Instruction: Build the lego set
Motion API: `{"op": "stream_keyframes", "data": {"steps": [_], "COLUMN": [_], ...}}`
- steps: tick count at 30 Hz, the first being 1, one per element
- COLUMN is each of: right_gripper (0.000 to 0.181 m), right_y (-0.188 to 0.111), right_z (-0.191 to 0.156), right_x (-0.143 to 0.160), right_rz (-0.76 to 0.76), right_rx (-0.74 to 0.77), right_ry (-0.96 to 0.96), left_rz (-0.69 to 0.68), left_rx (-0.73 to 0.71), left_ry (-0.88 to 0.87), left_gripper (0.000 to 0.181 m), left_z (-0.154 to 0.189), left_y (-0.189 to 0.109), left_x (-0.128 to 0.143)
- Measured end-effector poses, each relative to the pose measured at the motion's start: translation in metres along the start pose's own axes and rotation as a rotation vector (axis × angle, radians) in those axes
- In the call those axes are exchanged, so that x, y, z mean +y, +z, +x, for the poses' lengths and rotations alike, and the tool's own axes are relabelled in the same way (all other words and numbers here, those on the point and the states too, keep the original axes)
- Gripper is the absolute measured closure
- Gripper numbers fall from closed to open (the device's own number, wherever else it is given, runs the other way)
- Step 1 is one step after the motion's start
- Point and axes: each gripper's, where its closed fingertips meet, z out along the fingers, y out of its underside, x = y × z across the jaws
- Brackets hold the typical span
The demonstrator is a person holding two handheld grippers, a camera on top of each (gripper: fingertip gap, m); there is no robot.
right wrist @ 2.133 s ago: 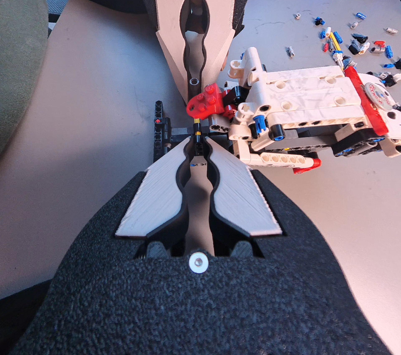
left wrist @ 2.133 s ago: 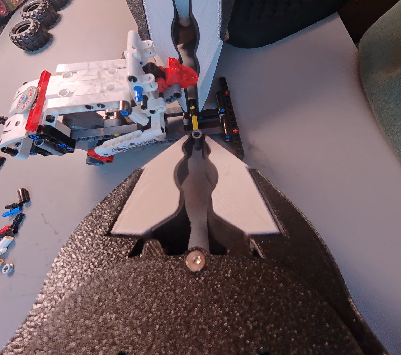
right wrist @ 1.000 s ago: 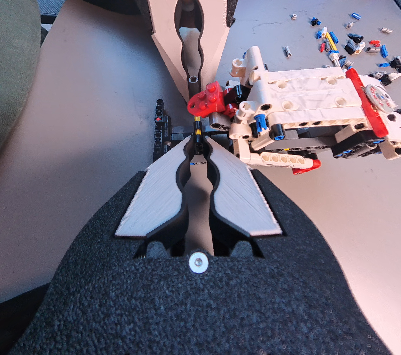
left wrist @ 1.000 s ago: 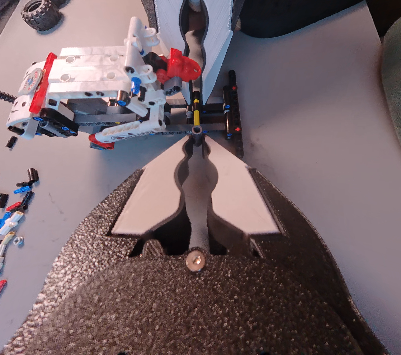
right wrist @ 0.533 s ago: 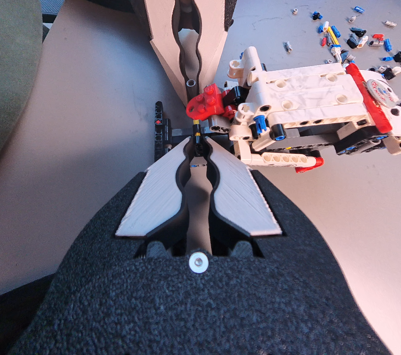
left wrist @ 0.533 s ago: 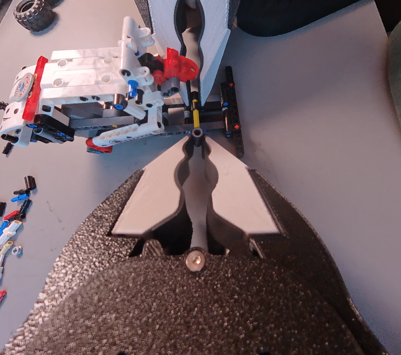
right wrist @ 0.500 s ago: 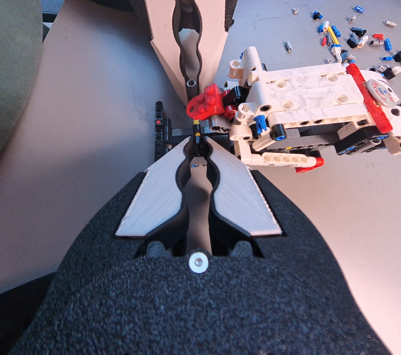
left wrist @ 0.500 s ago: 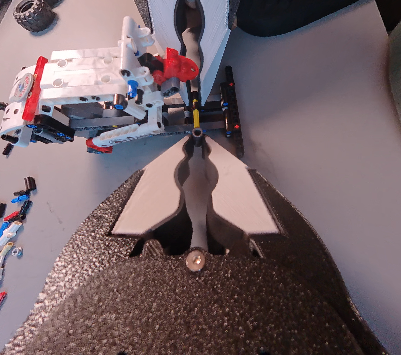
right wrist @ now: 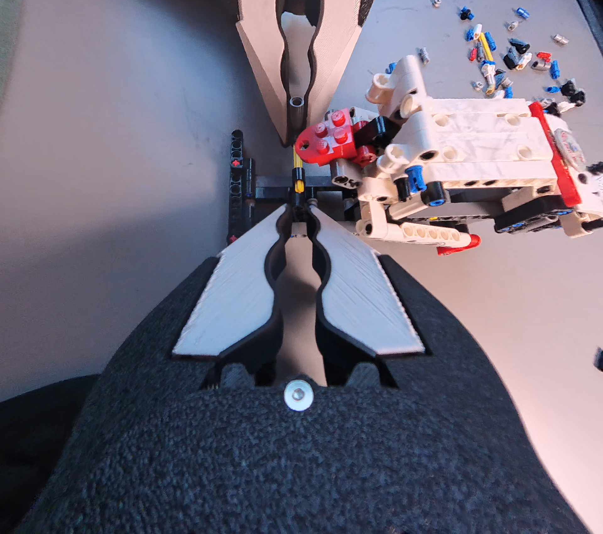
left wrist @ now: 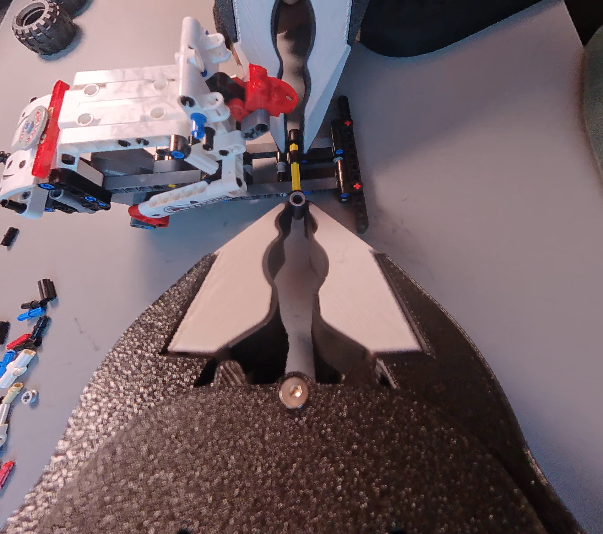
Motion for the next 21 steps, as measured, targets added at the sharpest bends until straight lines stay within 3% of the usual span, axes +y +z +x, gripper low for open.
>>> {"op": "stream_keyframes", "data": {"steps": [21], "right_gripper": [0.174], "right_y": [-0.001], "right_z": [-0.0001], "right_x": [0.0048], "right_rz": [0.011], "right_rx": [-0.067], "right_ry": [-0.002], "left_rz": [0.011], "left_rx": [0.039], "left_ry": [0.152], "left_gripper": [0.175], "left_z": [0.004], "left_y": [0.0088], "left_x": [-0.0032]}}
